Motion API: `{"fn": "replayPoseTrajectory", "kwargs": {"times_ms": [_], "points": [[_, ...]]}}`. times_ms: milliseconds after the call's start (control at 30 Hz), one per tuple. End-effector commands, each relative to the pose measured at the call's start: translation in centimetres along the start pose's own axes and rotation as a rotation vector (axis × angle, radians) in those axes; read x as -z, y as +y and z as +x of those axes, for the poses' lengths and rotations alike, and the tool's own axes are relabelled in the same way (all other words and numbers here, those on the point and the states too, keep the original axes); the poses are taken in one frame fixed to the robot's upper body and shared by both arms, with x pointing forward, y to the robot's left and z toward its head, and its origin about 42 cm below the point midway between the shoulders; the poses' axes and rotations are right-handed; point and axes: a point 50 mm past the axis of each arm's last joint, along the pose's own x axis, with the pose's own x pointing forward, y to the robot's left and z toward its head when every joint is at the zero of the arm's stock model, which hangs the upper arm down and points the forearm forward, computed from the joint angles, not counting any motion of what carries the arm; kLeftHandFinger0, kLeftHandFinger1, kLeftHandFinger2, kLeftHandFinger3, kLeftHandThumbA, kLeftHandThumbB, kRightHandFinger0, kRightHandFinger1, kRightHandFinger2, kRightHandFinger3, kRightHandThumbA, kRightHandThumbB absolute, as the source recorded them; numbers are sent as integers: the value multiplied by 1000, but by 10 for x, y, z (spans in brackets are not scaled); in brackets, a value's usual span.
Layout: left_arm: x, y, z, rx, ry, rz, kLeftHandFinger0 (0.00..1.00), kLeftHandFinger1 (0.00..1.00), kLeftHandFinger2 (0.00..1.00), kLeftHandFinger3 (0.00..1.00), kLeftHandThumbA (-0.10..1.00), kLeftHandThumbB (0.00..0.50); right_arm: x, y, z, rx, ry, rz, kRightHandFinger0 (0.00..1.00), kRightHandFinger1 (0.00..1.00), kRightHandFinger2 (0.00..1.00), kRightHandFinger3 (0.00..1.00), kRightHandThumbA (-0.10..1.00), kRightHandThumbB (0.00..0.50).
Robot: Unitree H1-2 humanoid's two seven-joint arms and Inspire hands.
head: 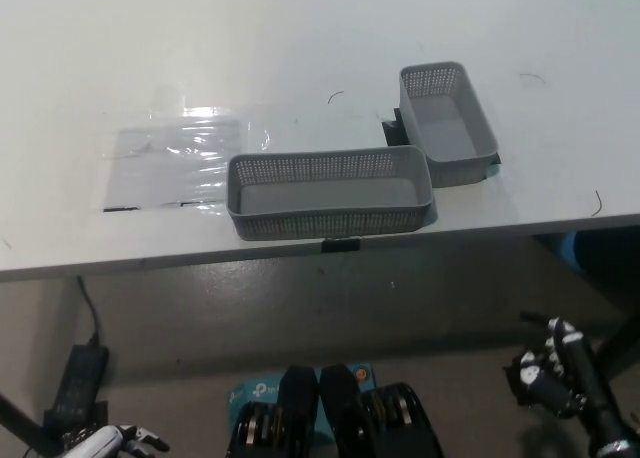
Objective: The robot uses its right hand to pick up the grey box kept on the middle on the desk and place it on top of another box next to it in a right angle
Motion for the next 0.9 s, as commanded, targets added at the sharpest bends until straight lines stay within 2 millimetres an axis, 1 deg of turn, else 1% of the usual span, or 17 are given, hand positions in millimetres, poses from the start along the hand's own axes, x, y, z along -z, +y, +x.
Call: {"fn": "replayPoseTrajectory", "kwargs": {"times_ms": [0, 100, 133, 167, 200, 233, 267, 300, 333, 433, 467, 533, 567, 667, 800, 833, 867], "points": [[-4, 7, -5, -4, 4, 10, 437, 461, 613, 692, 299, 349, -56, -39, 18, 104, -234, -93, 73, 127, 362, 807, 93, 177], [-1, 7, -4, -1, 5, 14, 402, 438, 595, 689, 284, 346, -78, -51, 23, 118, -286, -113, 29, 102, 356, 823, 112, 169], [-1, 8, -4, -1, 6, 17, 402, 441, 597, 691, 281, 351, -96, -60, 28, 126, -335, -123, 26, 70, 287, 767, 100, 180], [-2, 8, -3, 0, 8, 19, 405, 445, 600, 696, 280, 351, -108, -66, 31, 128, -370, -131, 24, 62, 269, 730, 94, 180], [-2, 9, -3, 0, 10, 21, 412, 450, 600, 706, 275, 353, -117, -70, 35, 131, -400, -140, 0, 17, 210, 676, 98, 189], [-2, 10, -3, 0, 10, 23, 412, 450, 600, 707, 275, 353, -117, -70, 35, 132, -399, -139, 0, 11, 201, 670, 98, 192], [-3, 11, -3, 2, 11, 24, 423, 457, 604, 704, 263, 347, -123, -72, 38, 133, -420, -148, 0, 2, 174, 610, 119, 205], [-4, 12, -2, 4, 11, 28, 423, 455, 600, 689, 257, 345, -138, -76, 45, 134, -453, -168, 0, 0, 136, 568, 152, 223], [-5, 13, -2, 4, 10, 30, 441, 473, 619, 686, 256, 348, -143, -78, 48, 131, -456, -182, 0, 11, 136, 559, 161, 228], [-5, 13, -2, 7, 20, 22, 439, 472, 626, 701, 255, 348, -153, -79, 56, 115, -465, -202, 40, 76, 211, 587, 120, 243], [-6, 14, -2, 7, 12, 29, 378, 419, 570, 690, 263, 348, -158, -79, 61, 96, -464, -203, 23, 71, 206, 612, 92, 269], [-5, 14, -2, 9, 7, 20, 377, 421, 565, 673, 257, 349, -162, -77, 72, 62, -472, -217, 24, 80, 227, 645, 99, 289], [-5, 14, -2, 7, 9, 30, 399, 441, 581, 685, 265, 350, -164, -77, 76, 46, -470, -226, 31, 85, 236, 658, 105, 291], [-7, 16, -1, 1, 2, 37, 391, 436, 573, 678, 266, 349, -168, -78, 86, 19, -472, -254, 61, 104, 249, 677, 103, 296], [-6, 17, -1, 1, -2, 46, 348, 399, 539, 676, 280, 346, -176, -76, 102, -32, -459, -314, 200, 260, 468, 736, 51, 288], [-6, 17, -1, 0, -2, 47, 347, 397, 536, 673, 281, 346, -177, -76, 103, -37, -457, -322, 218, 282, 487, 747, 51, 284], [-6, 17, -1, 0, 2, 50, 373, 413, 543, 669, 297, 352, -181, -75, 108, -57, -473, -342, 305, 381, 576, 772, 28, 279]]}}
